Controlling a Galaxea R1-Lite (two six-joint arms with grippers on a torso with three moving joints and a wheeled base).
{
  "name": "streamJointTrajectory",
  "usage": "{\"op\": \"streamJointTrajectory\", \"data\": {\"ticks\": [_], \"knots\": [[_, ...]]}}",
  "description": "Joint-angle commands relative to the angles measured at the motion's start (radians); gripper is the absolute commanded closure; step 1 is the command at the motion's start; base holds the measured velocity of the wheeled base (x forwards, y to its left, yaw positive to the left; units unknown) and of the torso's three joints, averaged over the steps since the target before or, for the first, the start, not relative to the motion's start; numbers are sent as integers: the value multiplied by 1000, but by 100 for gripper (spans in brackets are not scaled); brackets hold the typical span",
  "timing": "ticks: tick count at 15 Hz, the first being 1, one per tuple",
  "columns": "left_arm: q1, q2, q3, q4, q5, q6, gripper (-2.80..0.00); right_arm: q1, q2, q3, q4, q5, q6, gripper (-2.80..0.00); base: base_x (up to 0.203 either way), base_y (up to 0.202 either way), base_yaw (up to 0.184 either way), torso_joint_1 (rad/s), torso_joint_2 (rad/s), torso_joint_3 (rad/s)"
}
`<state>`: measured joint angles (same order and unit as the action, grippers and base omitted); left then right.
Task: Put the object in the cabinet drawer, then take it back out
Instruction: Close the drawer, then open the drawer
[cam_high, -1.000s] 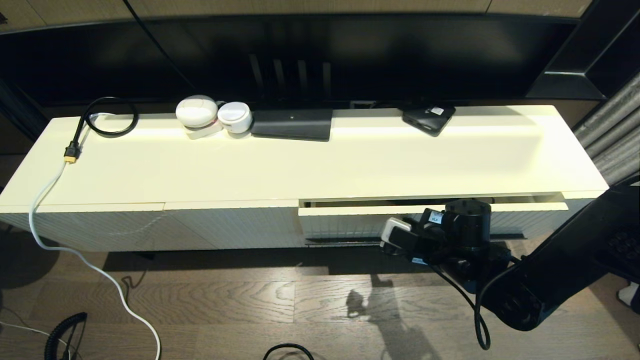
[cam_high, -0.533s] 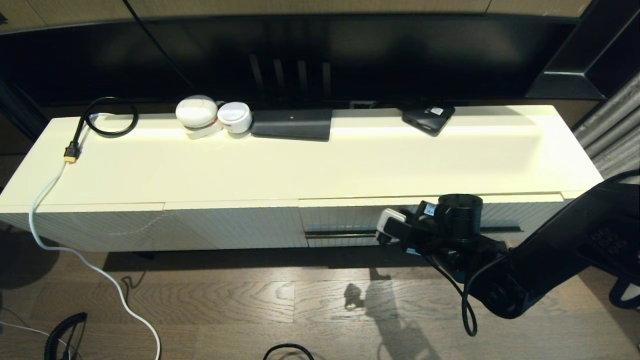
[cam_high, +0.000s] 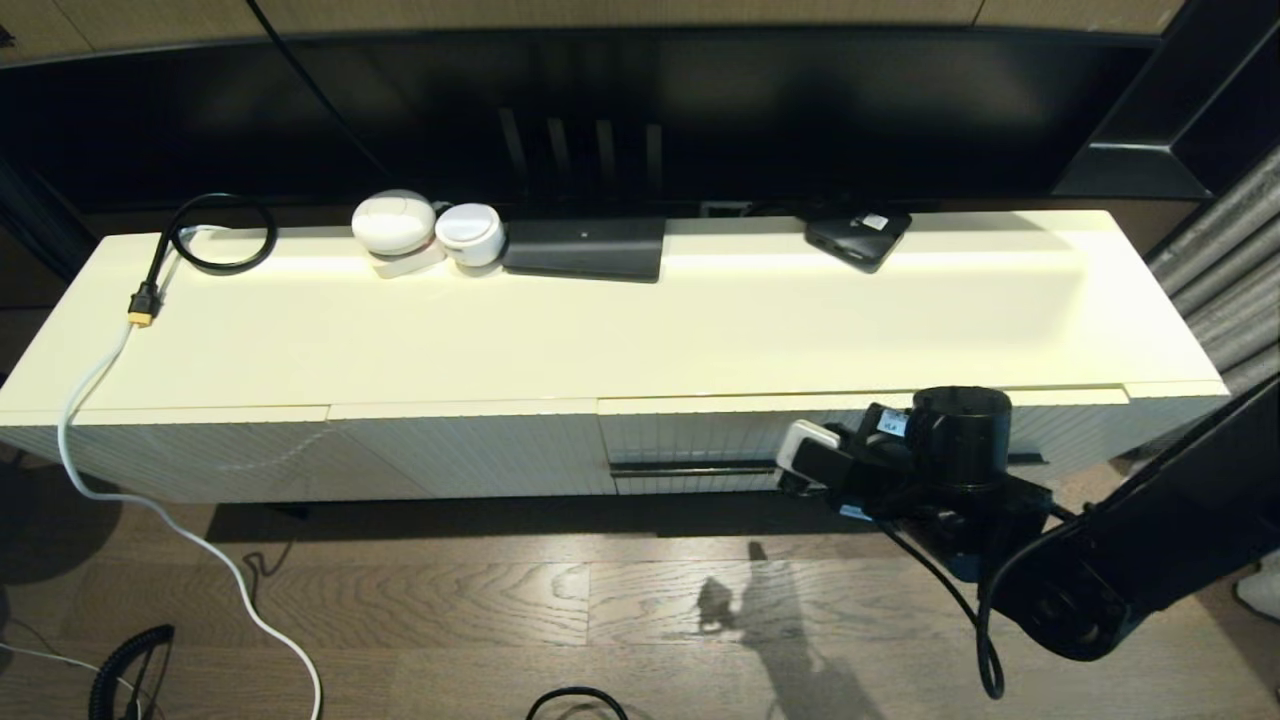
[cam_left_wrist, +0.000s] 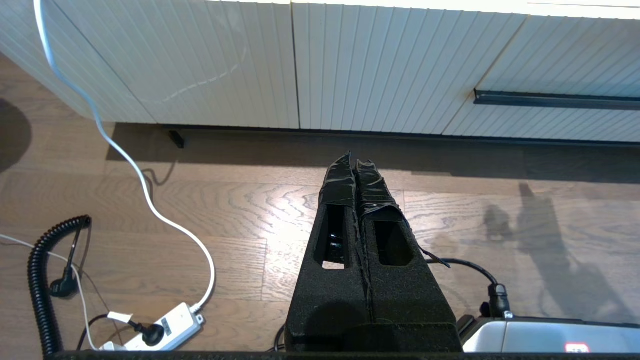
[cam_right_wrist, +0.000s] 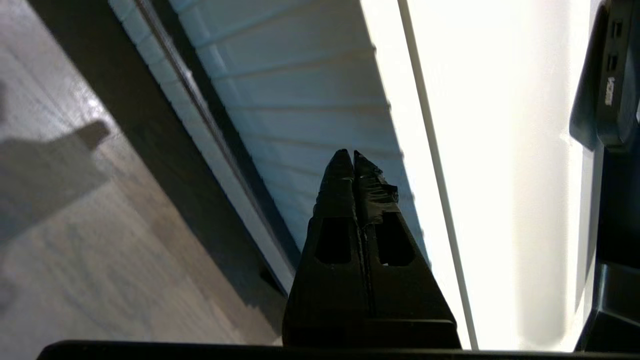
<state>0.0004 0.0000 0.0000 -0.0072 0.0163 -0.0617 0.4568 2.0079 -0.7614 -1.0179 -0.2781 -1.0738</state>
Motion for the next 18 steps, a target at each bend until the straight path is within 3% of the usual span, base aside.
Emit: {"op": "streamJointTrajectory", "data": {"ticks": [1, 5, 12, 14, 16, 18], "knots": [[0, 0, 0, 0, 1, -1, 0, 0, -147, 70, 41, -3, 0, 0, 0, 0, 0, 0, 0, 0], [1, 0, 0, 0, 1, -1, 0, -8, -416, 159, 247, -8, 39, 0, 0, 0, 0, 0, 0, 0], [1, 0, 0, 0, 1, -1, 0, -38, -918, 187, 946, -28, 262, 0, 0, 0, 0, 0, 0, 0], [0, 0, 0, 0, 1, -1, 0, -38, -1046, 188, 1150, -16, 290, 0, 0, 0, 0, 0, 0, 0], [0, 0, 0, -1, 1, -1, 0, -37, -1147, 182, 1384, 57, 280, 0, 0, 0, 0, 0, 0, 0], [0, 0, 0, 0, 1, -1, 0, -31, -1185, 191, 1496, 176, 229, 0, 0, 0, 0, 0, 0, 0]]}}
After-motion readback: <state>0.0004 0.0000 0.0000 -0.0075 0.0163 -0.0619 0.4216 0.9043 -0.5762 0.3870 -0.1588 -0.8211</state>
